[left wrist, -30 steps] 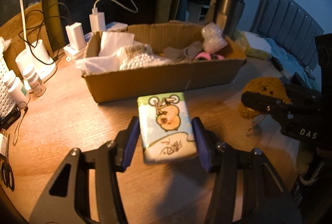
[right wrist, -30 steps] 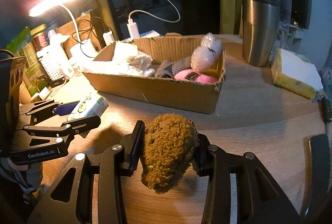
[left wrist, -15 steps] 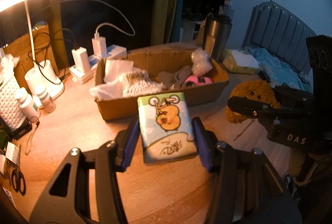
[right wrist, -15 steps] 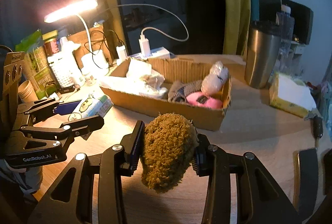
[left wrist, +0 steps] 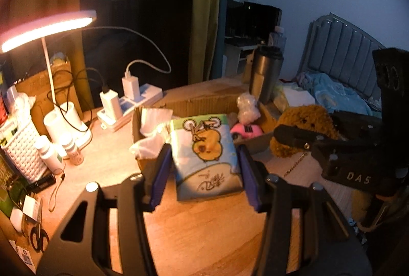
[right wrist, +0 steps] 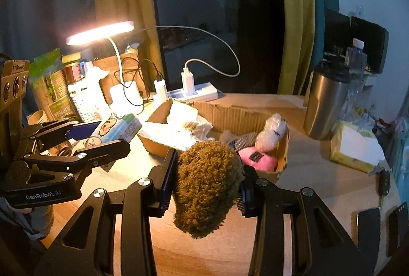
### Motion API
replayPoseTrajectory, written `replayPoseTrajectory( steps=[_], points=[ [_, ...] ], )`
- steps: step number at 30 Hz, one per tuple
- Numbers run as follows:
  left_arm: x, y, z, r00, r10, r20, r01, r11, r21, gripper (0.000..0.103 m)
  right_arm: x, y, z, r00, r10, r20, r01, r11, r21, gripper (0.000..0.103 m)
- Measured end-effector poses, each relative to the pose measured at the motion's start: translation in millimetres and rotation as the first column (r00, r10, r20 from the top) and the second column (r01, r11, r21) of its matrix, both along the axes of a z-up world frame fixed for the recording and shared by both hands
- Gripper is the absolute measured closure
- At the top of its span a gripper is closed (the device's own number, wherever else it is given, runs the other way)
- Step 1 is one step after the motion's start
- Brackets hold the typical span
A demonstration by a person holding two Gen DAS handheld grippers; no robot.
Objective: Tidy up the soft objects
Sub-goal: 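Carry the brown sponge and cartoon tissue pack into the cardboard box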
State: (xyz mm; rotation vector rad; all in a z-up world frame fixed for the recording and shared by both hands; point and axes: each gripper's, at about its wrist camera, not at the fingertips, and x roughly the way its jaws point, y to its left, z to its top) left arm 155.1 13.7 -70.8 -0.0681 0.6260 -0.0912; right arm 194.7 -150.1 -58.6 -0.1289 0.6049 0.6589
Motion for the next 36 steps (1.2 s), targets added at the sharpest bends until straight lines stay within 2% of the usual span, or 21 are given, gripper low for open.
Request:
replayPoseTrajectory(
  steps=[24,36],
  points=[
    [43.9,10.8,36.4,0.993,0.034,0.112,-0.031,0.999,-0.028,0.051,46.3,14.8,21.4,0.998,0.011,0.064,-0.012,1.000,0.017,0.061],
    [82.8,20.5,27.3,0.995,0.034,0.096,-0.030,0.999,-0.038,0.051,81.0,26.0,9.8,0.999,0.010,0.042,-0.011,1.000,0.006,0.061]
  ],
)
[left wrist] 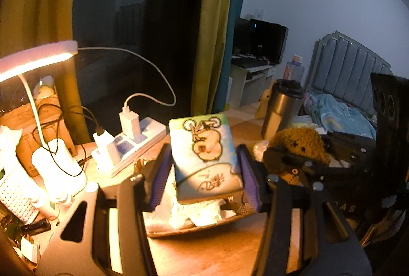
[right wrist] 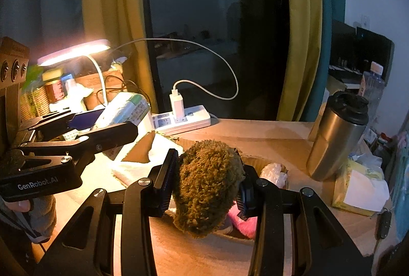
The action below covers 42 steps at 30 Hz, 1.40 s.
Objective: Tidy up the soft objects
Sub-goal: 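Carry the brown sponge and cartoon tissue pack into the cardboard box, then open both tools to release the sponge and tissue pack in the box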
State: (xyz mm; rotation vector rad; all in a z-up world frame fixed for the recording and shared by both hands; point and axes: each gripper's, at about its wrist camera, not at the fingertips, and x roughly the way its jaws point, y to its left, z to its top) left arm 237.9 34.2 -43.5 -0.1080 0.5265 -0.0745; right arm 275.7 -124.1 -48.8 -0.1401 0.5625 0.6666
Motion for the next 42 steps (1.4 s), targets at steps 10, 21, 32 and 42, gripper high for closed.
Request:
replayPoseTrajectory(
  steps=[10,21,32,42],
  points=[
    [29.3,7.6,-28.1,0.998,0.003,-0.059,-0.003,1.000,-0.009,0.051,29.9,2.5,-21.4,0.999,-0.012,-0.050,0.012,1.000,-0.010,0.061],
    [56.7,8.9,-68.4,0.985,-0.006,-0.170,0.005,1.000,-0.004,0.050,51.8,14.9,-47.8,0.993,-0.001,-0.118,-0.001,1.000,-0.018,0.061],
    [72.4,15.9,-94.9,0.965,-0.001,-0.261,-0.001,1.000,-0.006,0.048,68.5,30.3,-66.0,0.985,0.007,-0.171,-0.010,1.000,-0.022,0.059],
    [72.8,19.5,-96.5,0.961,0.030,-0.274,-0.029,1.000,0.010,0.043,70.3,28.4,-64.3,0.986,-0.009,-0.169,0.005,1.000,-0.024,0.049]
  ],
)
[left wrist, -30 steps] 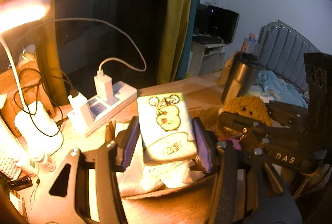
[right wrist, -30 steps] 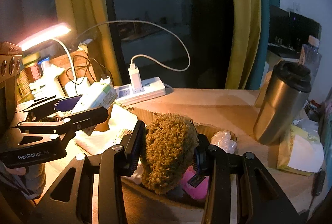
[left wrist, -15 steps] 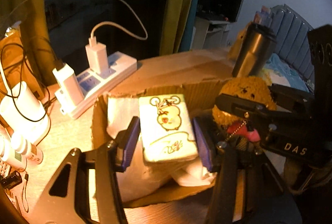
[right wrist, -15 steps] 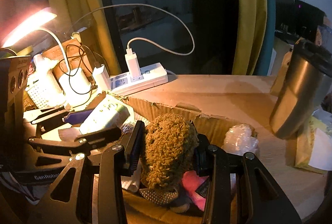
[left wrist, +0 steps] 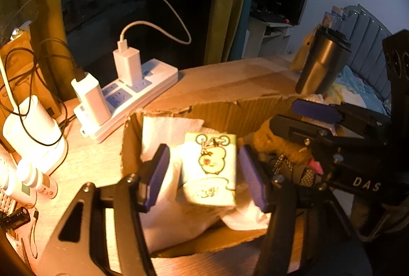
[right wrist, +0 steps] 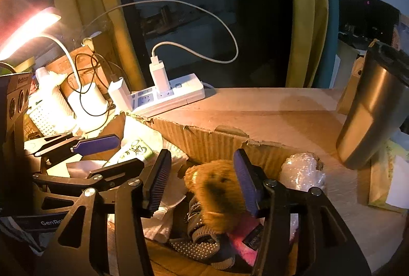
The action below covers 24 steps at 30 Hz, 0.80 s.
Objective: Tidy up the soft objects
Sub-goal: 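Open both tools to release the sponge and tissue pack in the box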
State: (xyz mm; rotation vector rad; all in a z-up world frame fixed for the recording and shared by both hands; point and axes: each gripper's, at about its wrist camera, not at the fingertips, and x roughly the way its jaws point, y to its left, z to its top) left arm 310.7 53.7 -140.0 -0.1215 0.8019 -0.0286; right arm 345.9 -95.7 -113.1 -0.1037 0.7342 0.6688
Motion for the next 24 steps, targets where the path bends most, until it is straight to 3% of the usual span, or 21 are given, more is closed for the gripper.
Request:
replayPoseTrajectory(
  steps=[24],
  points=[
    [-58.5,-2.9,50.3,0.993,0.026,0.115,-0.027,1.000,0.006,0.042,-54.1,-21.2,39.3,0.996,-0.028,0.086,0.028,1.000,0.001,0.049]
  ],
)
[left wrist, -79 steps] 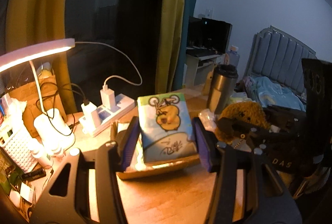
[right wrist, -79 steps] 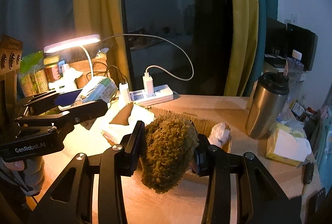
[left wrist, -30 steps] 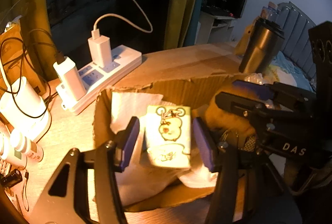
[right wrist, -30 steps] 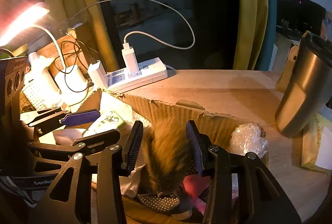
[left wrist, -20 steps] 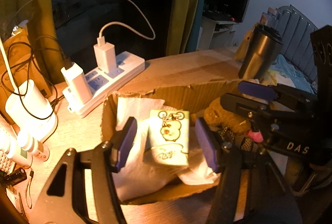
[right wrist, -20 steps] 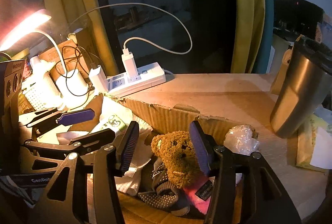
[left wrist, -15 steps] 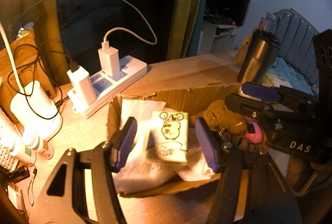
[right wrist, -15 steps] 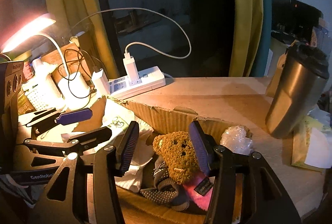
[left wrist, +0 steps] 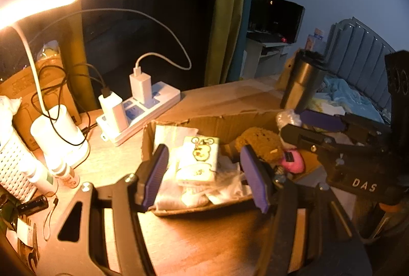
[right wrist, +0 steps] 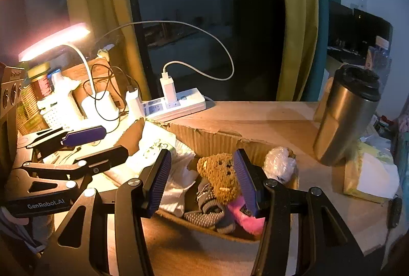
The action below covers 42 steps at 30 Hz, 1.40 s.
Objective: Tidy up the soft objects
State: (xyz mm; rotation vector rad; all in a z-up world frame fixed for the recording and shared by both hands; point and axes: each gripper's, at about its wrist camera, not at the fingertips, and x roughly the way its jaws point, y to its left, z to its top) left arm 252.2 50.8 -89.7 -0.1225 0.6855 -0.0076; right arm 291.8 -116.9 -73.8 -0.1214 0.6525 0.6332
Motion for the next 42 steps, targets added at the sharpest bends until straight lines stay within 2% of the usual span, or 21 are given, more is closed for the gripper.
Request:
replayPoseTrajectory(
  steps=[24,25,26,28,42],
  points=[
    [-70.7,-23.8,38.4,0.995,-0.006,0.097,0.005,1.000,0.016,0.041,-68.1,-20.5,29.0,0.997,-0.021,0.075,0.021,1.000,0.002,0.049],
    [-73.7,-24.4,40.0,0.995,-0.007,0.102,0.005,1.000,0.016,0.040,-70.6,-21.0,30.0,0.997,-0.021,0.077,0.021,1.000,0.002,0.049],
    [-75.8,-24.8,40.7,0.994,-0.006,0.105,0.005,1.000,0.017,0.033,-72.6,-21.4,30.8,0.997,-0.021,0.079,0.021,1.000,0.003,0.049],
    [-81.4,-26.2,43.3,0.994,-0.005,0.112,0.003,1.000,0.019,0.028,-76.9,-22.1,32.4,0.996,-0.020,0.084,0.020,1.000,0.002,0.049],
    [-121.5,-36.9,64.2,0.985,-0.011,0.171,0.007,1.000,0.023,0.028,-112.9,-37.8,52.1,0.989,-0.031,0.142,0.029,0.999,0.019,0.049]
  ],
)
